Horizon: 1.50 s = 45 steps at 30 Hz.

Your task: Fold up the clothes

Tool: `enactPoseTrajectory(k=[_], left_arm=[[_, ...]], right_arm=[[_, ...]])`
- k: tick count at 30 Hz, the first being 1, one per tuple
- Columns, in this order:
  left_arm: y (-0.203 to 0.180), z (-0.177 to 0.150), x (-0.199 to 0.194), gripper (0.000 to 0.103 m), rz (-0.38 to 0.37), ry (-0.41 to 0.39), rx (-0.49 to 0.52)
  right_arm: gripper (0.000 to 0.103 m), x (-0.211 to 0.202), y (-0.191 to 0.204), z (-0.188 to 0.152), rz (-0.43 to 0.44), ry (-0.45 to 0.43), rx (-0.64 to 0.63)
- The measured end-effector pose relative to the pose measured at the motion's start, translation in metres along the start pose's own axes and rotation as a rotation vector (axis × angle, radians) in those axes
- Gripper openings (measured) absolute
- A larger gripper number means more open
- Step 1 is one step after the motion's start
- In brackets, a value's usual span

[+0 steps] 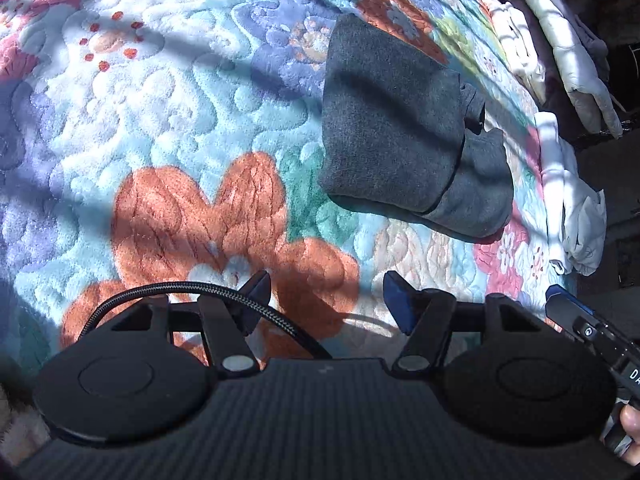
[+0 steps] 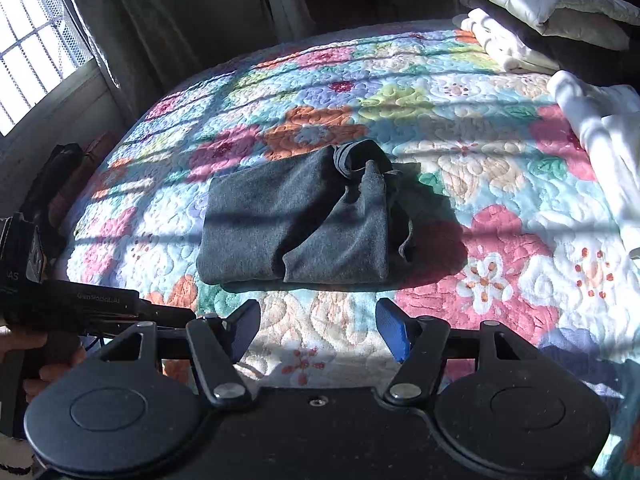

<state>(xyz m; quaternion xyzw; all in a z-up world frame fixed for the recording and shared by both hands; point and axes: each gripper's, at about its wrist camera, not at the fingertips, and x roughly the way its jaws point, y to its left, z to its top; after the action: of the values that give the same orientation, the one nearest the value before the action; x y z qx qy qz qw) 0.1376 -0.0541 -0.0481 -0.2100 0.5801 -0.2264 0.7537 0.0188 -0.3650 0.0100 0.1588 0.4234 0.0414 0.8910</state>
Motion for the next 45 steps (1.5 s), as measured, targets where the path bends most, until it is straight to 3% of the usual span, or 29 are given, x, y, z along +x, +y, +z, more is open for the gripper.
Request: enactPoseTrajectory(k=[2,8,10,14,16,22,27,31,37,45], left_arm=[[0.009,0.001,0.002,0.062,-0.014,0.011,-0.035],[0.021,0.002,-0.005,0.058,-0.209,-0.107,-0.099],[0.021,0.003,0.001,0.057,-0.174,-0.062,-0.094],[0.016,0.005,0.009,0.057,-0.004,0.0,-0.036],[0.018,0.005,0.011,0.057,0.022,0.014,-0.034],[0.014,0.007,0.001,0.057,-0.062,-0.06,-0.026],[0.014,0.011,0.007,0.054,-0.19,-0.174,-0.042],[0.003,0.011,0.025,0.054,-0.129,-0.196,-0.001],[-0.008,0.008,0.05,0.053,-0.09,-0.18,0.035],[-0.018,0.006,0.056,0.053,-0.026,-0.219,0.072]], right_arm=[[0.069,0.003,0.002,0.001,0.014,-0.009,0.011],[0.069,0.022,0.002,-0.002,-0.005,-0.054,0.034],[0.069,0.028,0.0,-0.004,-0.009,-0.049,0.056],[0.069,0.033,0.004,-0.009,0.031,-0.034,0.053],[0.069,0.033,0.011,-0.01,0.055,-0.04,0.017],[0.069,0.038,0.023,-0.01,0.052,-0.106,-0.047],[0.069,0.06,-0.018,-0.01,0.073,-0.145,0.202],[0.069,0.083,-0.041,-0.019,0.096,-0.11,0.401],[0.069,0.101,-0.05,-0.029,0.065,-0.111,0.527],[0.078,0.104,-0.049,-0.023,0.043,-0.142,0.548]])
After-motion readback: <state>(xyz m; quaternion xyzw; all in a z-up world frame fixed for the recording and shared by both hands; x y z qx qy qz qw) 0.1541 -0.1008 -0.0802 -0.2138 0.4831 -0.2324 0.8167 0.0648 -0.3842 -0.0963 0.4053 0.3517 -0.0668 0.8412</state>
